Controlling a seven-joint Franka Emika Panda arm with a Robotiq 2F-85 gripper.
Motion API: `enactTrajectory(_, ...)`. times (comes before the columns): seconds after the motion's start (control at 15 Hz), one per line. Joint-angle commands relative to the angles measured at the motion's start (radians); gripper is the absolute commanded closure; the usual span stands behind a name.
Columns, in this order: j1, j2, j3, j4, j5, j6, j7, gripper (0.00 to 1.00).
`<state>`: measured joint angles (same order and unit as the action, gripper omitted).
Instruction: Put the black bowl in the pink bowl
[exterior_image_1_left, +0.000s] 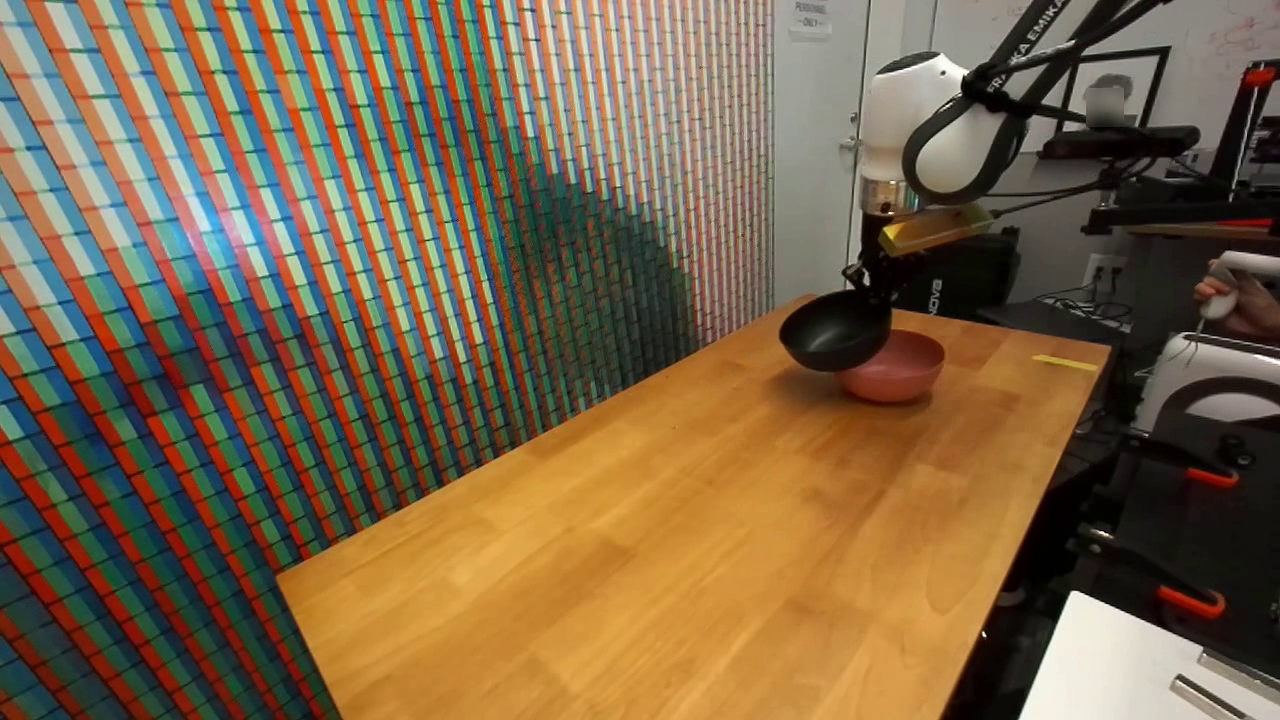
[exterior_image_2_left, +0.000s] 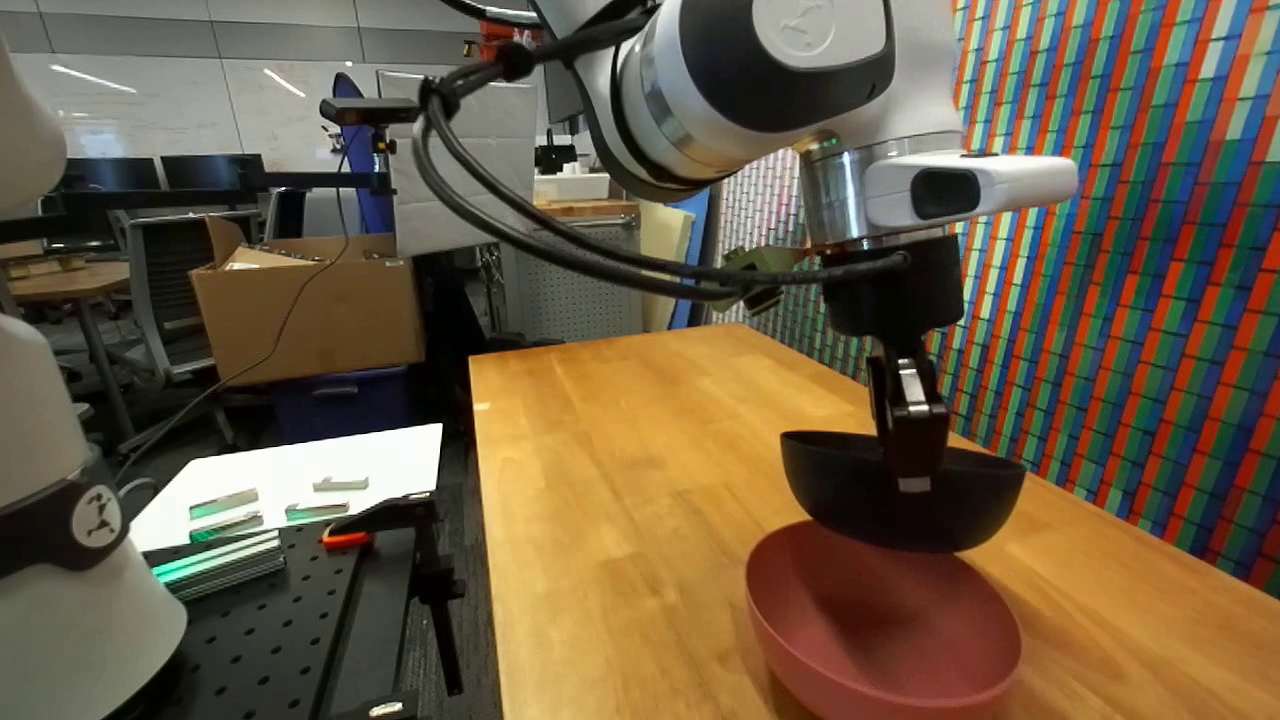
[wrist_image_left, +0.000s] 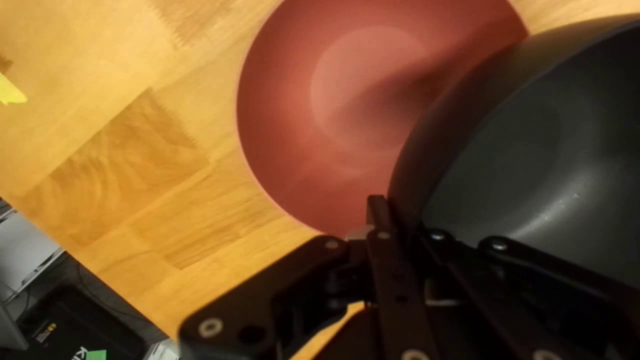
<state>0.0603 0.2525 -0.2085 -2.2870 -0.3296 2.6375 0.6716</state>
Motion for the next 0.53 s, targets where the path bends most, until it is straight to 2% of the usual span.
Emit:
enactTrajectory(0.0,-0.042,-0.045,-0.009,-0.047,0.027,-0.012,-0.052,0.95)
enactTrajectory(0.47,-0.069,-0.104,0.007,-0.096,0.084,-0.01,-0.106,0.95)
